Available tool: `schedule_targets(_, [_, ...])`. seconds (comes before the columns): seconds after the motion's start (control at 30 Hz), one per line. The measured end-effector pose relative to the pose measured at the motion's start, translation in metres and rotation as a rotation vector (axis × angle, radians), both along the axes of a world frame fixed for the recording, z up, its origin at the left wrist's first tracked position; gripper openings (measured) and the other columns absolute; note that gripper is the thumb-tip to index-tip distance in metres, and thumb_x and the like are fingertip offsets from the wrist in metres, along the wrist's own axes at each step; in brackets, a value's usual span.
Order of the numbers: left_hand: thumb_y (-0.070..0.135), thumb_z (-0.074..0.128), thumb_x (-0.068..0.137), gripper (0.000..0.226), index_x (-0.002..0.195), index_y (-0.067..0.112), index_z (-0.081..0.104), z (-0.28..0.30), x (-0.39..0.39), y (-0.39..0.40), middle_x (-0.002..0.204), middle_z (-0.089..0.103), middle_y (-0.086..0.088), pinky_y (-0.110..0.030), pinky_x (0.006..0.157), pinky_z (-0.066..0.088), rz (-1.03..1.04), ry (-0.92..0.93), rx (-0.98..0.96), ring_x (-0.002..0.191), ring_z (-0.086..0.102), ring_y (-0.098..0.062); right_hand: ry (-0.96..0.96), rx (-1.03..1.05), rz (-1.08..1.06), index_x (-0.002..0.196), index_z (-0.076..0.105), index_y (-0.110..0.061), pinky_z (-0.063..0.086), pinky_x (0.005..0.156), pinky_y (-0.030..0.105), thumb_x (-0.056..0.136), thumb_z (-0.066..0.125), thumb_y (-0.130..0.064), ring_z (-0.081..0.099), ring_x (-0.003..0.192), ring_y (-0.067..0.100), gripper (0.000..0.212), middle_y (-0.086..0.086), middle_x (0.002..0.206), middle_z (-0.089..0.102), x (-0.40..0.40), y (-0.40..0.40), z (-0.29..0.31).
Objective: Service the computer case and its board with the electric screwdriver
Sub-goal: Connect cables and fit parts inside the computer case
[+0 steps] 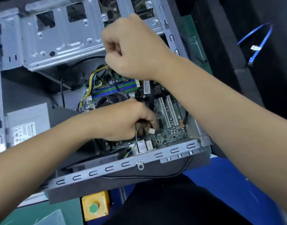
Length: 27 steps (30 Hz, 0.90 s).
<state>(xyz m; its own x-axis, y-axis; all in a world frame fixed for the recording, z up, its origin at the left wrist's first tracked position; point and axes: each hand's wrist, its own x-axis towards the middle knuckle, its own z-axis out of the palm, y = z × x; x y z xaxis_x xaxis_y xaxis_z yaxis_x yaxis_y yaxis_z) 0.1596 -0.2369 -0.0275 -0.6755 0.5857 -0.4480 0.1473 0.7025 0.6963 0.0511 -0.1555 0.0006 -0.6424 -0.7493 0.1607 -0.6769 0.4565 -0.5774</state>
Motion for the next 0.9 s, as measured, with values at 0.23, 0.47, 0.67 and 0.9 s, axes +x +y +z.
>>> schedule_targets(0.23, [-0.007, 0.057, 0.077, 0.038, 0.095, 0.023, 0.072, -0.004, 0.005, -0.004, 0.086, 0.067, 0.013, -0.024, 0.075, 0.051, -0.026, 0.049, -0.032, 0.081, 0.061, 0.003, -0.009, 0.018, 0.004, 0.07, 0.052, -0.009, 0.054, 0.078, 0.043, 0.074, 0.043, -0.017, 0.029, 0.052, 0.008, 0.013, -0.005, 0.054, 0.034, 0.001, 0.0, 0.0])
schedule_targets(0.47, [-0.002, 0.06, 0.076, 0.032, 0.097, 0.022, 0.067, -0.031, 0.013, 0.018, 0.089, 0.064, 0.003, -0.037, 0.073, 0.051, -0.144, 0.204, -0.126, 0.086, 0.061, -0.019, -0.001, 0.022, -0.004, 0.068, 0.049, -0.012, 0.053, 0.071, 0.04, 0.073, 0.042, -0.018, 0.029, 0.052, 0.004, 0.01, -0.006, 0.053, 0.034, -0.001, -0.001, -0.001])
schedule_targets(0.67, [-0.006, 0.046, 0.078, 0.018, 0.083, 0.009, 0.054, -0.026, 0.011, 0.037, 0.081, 0.055, -0.006, -0.029, 0.06, 0.033, -0.26, 0.34, -0.254, 0.07, 0.051, -0.024, 0.007, 0.042, -0.011, 0.068, 0.047, -0.011, 0.04, 0.059, 0.031, 0.074, 0.046, -0.016, 0.029, 0.052, 0.01, 0.008, -0.004, 0.054, 0.034, -0.002, 0.001, -0.001])
schedule_targets(0.9, [0.001, 0.046, 0.086, 0.01, 0.084, 0.008, 0.054, -0.027, 0.007, 0.046, 0.081, 0.057, -0.01, -0.039, 0.064, 0.046, -0.354, 0.286, -0.357, 0.074, 0.055, -0.028, 0.039, 0.085, 0.001, 0.07, 0.046, -0.014, 0.021, 0.049, 0.025, 0.077, 0.049, -0.016, 0.03, 0.054, 0.006, 0.008, -0.004, 0.058, 0.035, -0.003, 0.004, -0.003])
